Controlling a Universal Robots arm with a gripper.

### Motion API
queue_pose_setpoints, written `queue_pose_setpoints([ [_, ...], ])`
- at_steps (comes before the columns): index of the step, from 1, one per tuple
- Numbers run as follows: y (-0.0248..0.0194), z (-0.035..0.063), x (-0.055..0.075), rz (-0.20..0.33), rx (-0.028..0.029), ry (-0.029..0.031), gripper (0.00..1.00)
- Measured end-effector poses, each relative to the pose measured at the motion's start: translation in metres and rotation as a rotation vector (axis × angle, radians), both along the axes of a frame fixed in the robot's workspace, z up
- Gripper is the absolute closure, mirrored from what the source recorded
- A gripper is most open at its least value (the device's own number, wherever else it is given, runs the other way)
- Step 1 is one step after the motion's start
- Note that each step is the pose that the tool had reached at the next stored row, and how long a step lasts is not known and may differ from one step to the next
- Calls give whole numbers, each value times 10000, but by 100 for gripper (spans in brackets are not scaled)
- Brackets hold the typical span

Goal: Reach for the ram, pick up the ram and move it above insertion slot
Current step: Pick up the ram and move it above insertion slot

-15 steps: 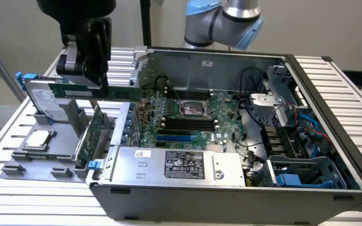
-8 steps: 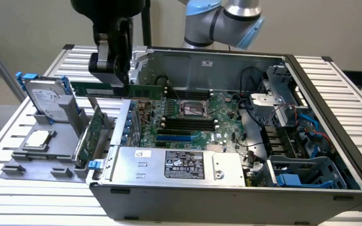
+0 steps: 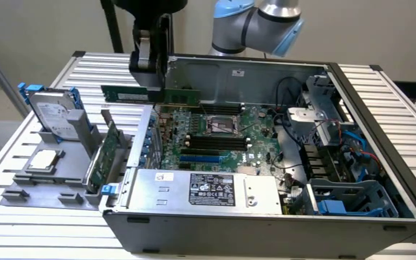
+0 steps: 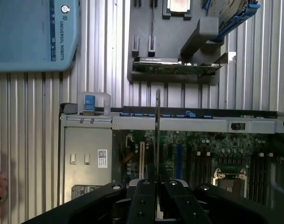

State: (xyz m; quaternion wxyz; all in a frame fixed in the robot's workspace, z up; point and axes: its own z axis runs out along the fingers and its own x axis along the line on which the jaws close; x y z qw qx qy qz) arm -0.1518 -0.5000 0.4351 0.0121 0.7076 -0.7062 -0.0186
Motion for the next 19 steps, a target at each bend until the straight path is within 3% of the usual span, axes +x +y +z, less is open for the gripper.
queue_pose_setpoints([
  [19, 582, -69, 438, 1, 0, -1, 86],
])
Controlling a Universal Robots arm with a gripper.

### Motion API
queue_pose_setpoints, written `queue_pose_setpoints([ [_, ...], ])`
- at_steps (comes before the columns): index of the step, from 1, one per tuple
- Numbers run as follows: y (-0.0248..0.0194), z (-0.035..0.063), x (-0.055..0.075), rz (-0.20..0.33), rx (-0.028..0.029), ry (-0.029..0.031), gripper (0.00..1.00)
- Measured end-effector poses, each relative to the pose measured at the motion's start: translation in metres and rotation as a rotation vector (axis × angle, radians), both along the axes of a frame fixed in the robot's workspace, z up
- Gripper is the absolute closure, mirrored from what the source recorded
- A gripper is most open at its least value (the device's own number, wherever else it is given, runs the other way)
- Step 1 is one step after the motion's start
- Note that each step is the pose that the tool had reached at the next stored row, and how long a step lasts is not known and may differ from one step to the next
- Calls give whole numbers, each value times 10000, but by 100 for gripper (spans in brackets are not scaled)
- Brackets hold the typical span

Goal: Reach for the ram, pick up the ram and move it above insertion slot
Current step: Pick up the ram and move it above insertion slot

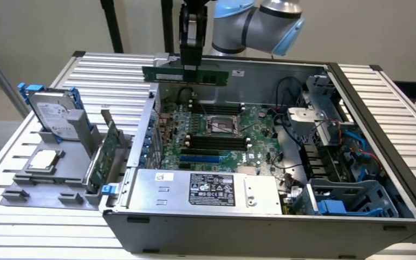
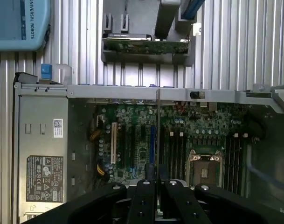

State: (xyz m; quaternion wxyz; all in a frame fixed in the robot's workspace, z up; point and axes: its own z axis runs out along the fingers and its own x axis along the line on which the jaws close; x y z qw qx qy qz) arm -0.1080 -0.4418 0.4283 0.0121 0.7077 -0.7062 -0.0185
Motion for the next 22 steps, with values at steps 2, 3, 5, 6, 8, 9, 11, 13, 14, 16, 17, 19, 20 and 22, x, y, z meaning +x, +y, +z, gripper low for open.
queue_pose_setpoints([
  [2, 48, -20, 68, 0, -1, 0, 86],
  [3, 72, -31, 103, -1, 0, 0, 86],
  [5, 117, -56, 176, 0, 0, 0, 86],
  [6, 140, -71, 215, 0, 0, 0, 86],
  [8, 183, -104, 290, 0, 0, 0, 86],
  [9, 204, -121, 325, 0, 0, 0, 86],
  [11, 244, -158, 393, 0, 0, 1, 86],
  [13, 287, -195, 463, 0, 1, 0, 86],
  [14, 308, -213, 495, 0, 0, 0, 86],
  [16, 350, -246, 549, -1, 0, 0, 86],
  [17, 370, -260, 572, 0, 0, 0, 86],
  [19, 409, -288, 615, 0, 0, 0, 86],
  [20, 426, -301, 636, 0, 1, 0, 86],
  [22, 454, -325, 678, 0, 1, 0, 86],
])
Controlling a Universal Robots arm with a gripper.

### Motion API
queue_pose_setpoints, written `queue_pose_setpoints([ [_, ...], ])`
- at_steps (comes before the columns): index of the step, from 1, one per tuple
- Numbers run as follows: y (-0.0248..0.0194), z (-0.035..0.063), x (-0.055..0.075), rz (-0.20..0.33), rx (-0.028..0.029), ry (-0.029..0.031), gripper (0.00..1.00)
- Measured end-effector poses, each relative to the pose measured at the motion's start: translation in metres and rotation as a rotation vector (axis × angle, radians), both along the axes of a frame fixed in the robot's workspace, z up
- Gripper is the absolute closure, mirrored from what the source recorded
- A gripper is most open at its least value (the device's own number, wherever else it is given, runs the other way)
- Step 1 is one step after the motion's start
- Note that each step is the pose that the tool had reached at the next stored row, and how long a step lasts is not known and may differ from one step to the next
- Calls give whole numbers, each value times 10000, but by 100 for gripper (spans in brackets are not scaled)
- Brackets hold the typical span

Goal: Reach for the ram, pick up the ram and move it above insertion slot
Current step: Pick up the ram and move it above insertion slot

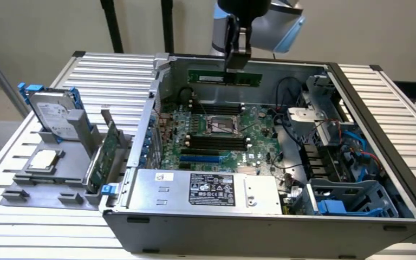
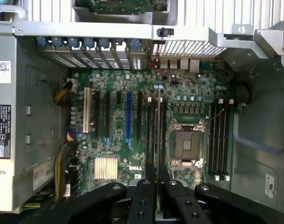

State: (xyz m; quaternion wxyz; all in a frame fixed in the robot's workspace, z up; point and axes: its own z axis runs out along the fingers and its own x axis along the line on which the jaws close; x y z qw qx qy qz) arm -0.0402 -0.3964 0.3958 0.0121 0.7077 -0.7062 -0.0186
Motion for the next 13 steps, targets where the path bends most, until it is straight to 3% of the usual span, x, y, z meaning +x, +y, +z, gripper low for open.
queue_pose_setpoints([
  [4, 32, -36, 72, -2, 0, -14, 86],
  [13, 36, -44, 110, -3, -1, -23, 86],
])
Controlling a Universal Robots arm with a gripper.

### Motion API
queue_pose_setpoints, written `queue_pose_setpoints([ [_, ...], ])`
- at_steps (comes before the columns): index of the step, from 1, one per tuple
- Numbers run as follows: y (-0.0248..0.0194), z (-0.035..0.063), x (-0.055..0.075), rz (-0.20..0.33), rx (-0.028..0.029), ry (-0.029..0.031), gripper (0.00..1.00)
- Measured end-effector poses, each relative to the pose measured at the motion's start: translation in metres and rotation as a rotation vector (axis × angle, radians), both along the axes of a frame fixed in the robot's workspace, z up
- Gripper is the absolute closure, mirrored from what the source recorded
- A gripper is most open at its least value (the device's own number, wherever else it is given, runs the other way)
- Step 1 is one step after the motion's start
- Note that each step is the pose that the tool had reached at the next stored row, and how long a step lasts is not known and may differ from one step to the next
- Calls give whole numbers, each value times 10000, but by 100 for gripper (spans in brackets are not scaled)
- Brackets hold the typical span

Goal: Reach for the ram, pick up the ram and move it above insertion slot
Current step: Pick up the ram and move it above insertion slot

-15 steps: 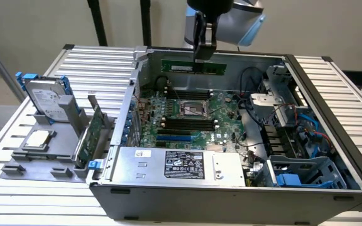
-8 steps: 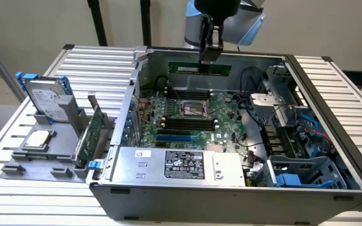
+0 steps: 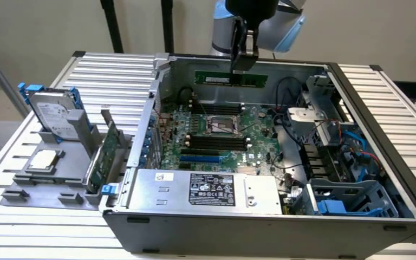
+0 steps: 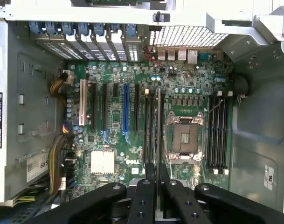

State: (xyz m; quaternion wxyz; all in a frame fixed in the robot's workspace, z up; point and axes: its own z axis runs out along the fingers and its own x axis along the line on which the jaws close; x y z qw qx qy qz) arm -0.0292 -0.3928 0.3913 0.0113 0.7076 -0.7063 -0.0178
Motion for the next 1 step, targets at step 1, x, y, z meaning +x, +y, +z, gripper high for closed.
queue_pose_setpoints([
  [1, 0, 0, 0, 0, 0, 0, 86],
])
